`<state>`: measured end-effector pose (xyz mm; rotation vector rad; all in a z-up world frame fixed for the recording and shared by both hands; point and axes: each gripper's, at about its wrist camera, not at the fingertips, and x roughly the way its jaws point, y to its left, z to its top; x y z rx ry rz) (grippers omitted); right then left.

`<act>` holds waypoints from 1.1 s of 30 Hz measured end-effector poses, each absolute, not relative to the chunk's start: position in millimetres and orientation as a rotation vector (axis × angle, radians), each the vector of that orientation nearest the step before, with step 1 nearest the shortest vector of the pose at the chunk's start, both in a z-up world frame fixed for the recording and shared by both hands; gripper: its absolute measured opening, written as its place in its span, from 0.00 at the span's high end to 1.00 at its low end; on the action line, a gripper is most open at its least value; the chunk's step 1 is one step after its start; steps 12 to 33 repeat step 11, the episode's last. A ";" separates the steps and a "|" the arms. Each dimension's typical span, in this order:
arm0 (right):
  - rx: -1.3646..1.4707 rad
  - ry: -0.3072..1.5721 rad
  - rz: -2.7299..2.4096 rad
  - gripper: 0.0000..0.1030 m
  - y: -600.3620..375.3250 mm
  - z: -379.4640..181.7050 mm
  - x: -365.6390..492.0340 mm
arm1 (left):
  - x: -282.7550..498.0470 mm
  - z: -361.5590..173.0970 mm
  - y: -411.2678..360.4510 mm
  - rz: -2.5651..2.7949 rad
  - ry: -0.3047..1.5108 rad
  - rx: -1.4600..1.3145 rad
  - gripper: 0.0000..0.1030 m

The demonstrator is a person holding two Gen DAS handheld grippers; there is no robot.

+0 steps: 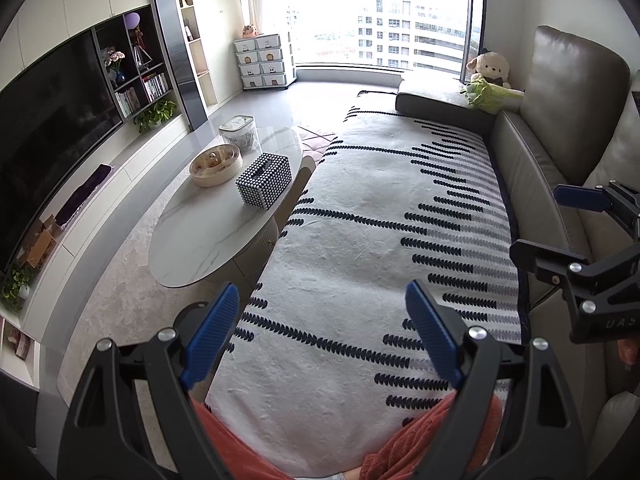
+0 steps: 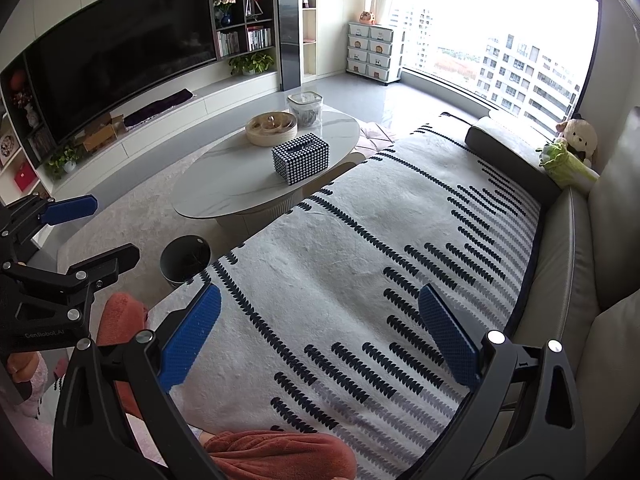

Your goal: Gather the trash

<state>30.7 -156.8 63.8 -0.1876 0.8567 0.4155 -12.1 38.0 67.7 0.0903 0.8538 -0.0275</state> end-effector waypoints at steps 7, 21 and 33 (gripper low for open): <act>-0.189 0.857 0.416 0.07 -155.0 65.2 29.9 | -13.7 65.8 40.8 -0.045 0.862 0.075 0.17; -0.188 0.856 0.417 0.07 -155.8 64.9 29.5 | -16.5 62.0 38.3 -0.044 0.867 0.095 0.17; -0.188 0.856 0.417 0.07 -155.8 64.9 29.5 | -16.5 62.0 38.3 -0.044 0.867 0.095 0.17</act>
